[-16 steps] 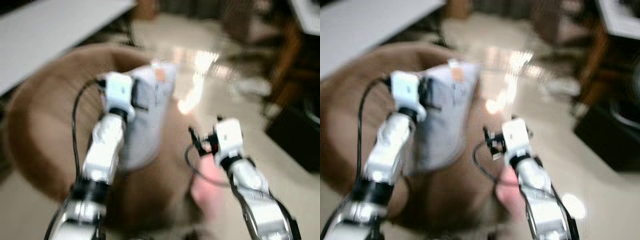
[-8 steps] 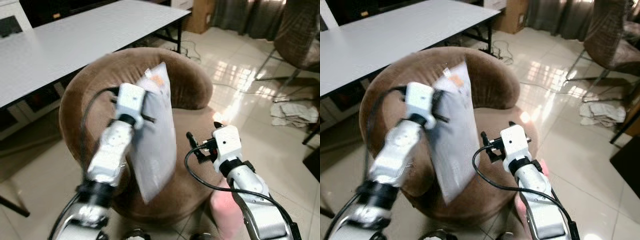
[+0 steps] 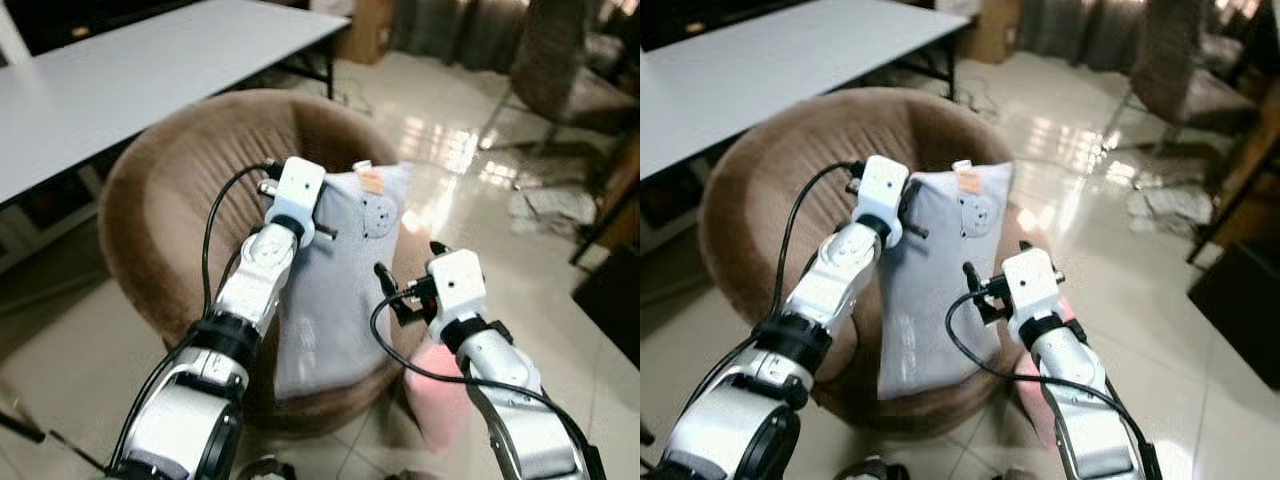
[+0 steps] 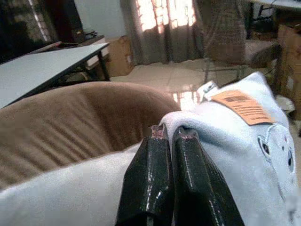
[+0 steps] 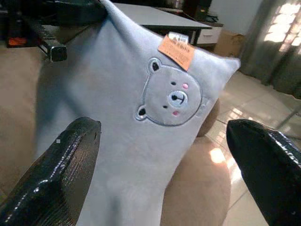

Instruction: Move the pillow to the sofa from floor

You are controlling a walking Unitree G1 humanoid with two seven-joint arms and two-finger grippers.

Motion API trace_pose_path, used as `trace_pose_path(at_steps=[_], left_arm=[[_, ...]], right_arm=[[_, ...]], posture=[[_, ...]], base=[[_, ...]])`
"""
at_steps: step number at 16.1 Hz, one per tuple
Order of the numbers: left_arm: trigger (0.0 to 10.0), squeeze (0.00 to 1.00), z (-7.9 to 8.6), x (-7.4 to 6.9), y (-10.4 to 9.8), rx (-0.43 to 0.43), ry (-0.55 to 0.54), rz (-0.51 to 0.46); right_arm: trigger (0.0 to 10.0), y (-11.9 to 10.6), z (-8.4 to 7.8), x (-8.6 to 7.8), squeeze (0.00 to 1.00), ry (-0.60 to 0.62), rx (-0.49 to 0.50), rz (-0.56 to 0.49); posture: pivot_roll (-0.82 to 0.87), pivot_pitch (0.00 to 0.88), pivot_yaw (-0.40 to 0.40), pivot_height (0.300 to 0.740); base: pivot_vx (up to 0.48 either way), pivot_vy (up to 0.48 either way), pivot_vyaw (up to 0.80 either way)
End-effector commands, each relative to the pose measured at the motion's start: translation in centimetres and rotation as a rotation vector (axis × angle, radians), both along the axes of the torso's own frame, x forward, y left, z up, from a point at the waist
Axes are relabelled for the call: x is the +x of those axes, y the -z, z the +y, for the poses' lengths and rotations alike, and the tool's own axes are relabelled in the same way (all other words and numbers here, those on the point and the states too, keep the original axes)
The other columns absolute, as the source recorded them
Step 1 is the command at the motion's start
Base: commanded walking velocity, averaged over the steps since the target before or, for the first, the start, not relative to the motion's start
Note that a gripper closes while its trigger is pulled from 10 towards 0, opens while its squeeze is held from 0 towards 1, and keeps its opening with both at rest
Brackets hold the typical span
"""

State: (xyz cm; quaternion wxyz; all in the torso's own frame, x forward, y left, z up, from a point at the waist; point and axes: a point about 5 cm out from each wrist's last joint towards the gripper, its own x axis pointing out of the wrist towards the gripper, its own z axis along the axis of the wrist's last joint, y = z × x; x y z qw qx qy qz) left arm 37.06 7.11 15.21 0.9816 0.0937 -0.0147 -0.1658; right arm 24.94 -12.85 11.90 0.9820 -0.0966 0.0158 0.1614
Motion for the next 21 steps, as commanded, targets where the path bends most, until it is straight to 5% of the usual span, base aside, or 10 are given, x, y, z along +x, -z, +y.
trace_pose_path(at_steps=[1,5,9,14,19,20,21], left_arm=[[10.0,0.0,-0.3,0.7,-2.8,-0.087,-0.015,-0.099],[10.0,0.0,0.0,0.6,-2.8,-0.104,-0.025,-0.154],[10.0,0.0,1.9,1.8,-1.4,-0.083,-0.154,-0.057],[10.0,0.0,5.4,2.6,0.7,0.133,-0.411,0.061],[10.0,0.03,8.2,2.8,0.6,0.213,-0.492,0.077],[10.0,1.0,9.0,2.8,0.6,0.229,-0.508,0.082],[10.0,1.0,9.9,2.8,0.5,0.25,-0.53,0.081]], right_arm=[[10.0,-0.3,-0.4,-0.2,0.0,0.033,-0.005,-0.019],[10.0,-0.4,-0.7,-0.1,0.0,0.082,0.006,-0.029],[10.0,-0.5,-0.4,0.1,0.0,0.075,0.004,-0.03],[10.0,0.3,1.0,-1.8,0.0,-0.104,-0.025,0.046],[10.0,0.8,1.3,-3.4,0.0,-0.179,-0.056,0.1],[10.0,0.8,1.5,-3.6,0.0,-0.205,-0.044,0.108],[10.0,0.8,1.8,-3.9,0.0,-0.241,-0.032,0.116]], posture=[[-0.1,0.038,0.076,0.74],[-0.09,0.041,0.067,0.74],[-0.1,0.06,0.064,0.74],[-0.15,0.11,0.078,0.74],[-0.18,0.15,0.073,0.74],[-0.18,0.156,0.069,0.74],[-0.18,0.158,0.068,0.74]], base=[[0.0,0.0,0.0],[0.0,0.0,0.0],[0.0,0.0,0.0],[0.0,0.0,0.0],[0.0,0.0,0.0],[0.0,0.0,0.0],[0.0,0.0,0.0]])
